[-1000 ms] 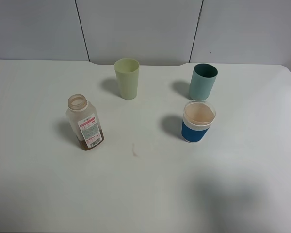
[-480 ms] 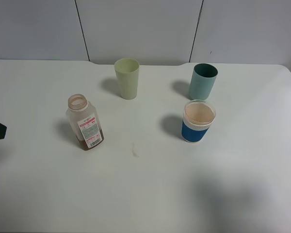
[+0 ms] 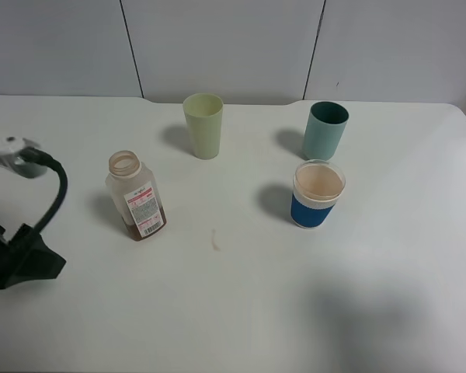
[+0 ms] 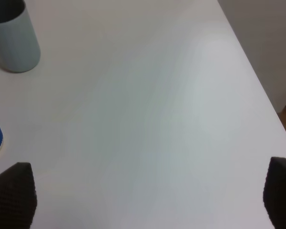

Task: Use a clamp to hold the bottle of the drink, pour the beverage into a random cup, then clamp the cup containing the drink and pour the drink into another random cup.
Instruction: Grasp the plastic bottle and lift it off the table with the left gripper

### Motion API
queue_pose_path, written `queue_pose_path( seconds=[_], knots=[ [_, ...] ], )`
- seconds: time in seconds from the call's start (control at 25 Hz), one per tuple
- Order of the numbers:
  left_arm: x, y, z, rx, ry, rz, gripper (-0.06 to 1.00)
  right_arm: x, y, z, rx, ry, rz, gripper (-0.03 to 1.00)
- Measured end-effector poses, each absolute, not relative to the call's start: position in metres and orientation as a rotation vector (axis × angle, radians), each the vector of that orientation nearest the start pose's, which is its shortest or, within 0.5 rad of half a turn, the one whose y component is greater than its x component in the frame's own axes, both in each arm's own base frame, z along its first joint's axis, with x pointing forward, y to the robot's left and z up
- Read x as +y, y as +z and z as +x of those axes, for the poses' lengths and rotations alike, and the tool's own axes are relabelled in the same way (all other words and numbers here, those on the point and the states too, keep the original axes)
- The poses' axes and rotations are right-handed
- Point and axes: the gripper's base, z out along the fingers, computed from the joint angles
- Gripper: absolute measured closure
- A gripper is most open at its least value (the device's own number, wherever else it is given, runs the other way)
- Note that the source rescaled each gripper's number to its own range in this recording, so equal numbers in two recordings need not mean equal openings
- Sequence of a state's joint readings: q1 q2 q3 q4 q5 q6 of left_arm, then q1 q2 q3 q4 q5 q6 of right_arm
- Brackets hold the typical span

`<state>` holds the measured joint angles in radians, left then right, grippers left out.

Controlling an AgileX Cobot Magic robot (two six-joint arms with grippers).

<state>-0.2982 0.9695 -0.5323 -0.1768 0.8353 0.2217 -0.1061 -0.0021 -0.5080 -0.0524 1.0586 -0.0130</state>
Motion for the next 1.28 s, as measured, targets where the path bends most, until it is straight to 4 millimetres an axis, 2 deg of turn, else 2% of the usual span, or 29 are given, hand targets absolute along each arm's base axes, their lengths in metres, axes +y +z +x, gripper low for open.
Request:
queue_pose_path(
  seconds=[0.16, 0.28, 0.56, 0.64, 0.88, 1.08, 1.28],
  knots=[
    [-0.065, 0.204, 0.138, 2.659, -0.260, 0.609, -0.06, -0.003, 0.280, -0.007, 2.031, -0.138, 0.097, 0.12],
    [-0.070, 0.190, 0.142, 2.512, -0.298, 0.517, -0.06, -0.003, 0.280, -0.007, 2.031, -0.138, 0.097, 0.12],
    [-0.071, 0.173, 0.136, 2.354, -0.298, 0.464, -0.06, -0.003, 0.280, -0.007, 2.031, -0.138, 0.097, 0.12],
    [-0.072, 0.169, 0.133, 2.240, -0.308, 0.434, -0.06, -0.003, 0.280, -0.007, 2.031, -0.138, 0.097, 0.12],
    [-0.074, 0.163, 0.129, 2.049, -0.315, 0.499, -0.06, -0.003, 0.280, -0.007, 2.031, -0.138, 0.097, 0.12],
    [-0.082, 0.155, 0.134, 1.978, -0.353, 0.559, -0.06, -0.003, 0.280, -0.007, 2.031, -0.138, 0.097, 0.12],
    [-0.087, 0.143, 0.139, 1.979, -0.364, 0.577, -0.06, -0.003, 0.280, -0.007, 2.031, -0.138, 0.097, 0.12]
  ],
)
